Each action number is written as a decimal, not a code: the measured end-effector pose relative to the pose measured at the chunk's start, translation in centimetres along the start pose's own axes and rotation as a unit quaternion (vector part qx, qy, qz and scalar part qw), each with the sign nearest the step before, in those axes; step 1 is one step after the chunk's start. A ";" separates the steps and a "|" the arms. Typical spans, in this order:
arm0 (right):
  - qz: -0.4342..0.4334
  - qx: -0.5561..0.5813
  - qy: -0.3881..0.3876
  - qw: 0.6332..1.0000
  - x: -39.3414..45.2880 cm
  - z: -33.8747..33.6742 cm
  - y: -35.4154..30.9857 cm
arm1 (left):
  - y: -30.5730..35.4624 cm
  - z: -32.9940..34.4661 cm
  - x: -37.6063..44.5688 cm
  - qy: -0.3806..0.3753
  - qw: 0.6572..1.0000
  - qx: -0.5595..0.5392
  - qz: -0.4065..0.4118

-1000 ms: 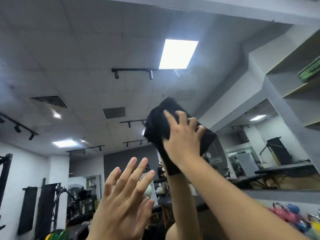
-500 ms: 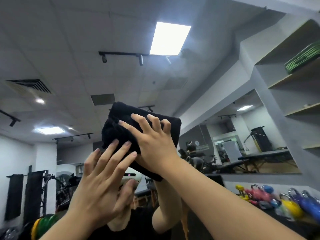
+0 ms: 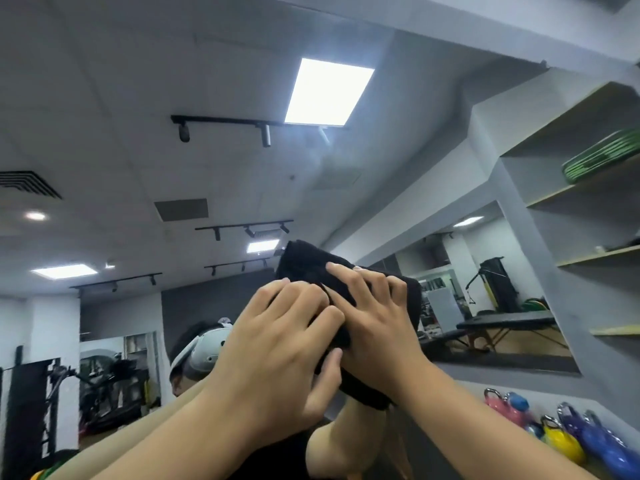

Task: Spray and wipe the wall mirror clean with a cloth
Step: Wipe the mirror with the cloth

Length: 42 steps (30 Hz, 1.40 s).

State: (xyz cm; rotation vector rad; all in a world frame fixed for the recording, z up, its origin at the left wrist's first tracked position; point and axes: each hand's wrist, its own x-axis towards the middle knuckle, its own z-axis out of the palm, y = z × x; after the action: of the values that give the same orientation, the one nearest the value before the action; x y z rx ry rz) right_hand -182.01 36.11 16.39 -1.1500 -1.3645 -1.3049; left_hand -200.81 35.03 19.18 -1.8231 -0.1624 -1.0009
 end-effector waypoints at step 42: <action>-0.073 0.009 0.048 0.996 2.7 0.1 9.1 | -9.4 5.9 17.3 -0.047 0.993 -0.070 -0.078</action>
State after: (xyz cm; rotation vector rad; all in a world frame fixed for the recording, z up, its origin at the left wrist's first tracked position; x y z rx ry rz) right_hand -173.47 36.45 20.53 -0.9778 -1.4068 -1.4307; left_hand -191.17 38.94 36.94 -2.0118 -0.3024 -1.0584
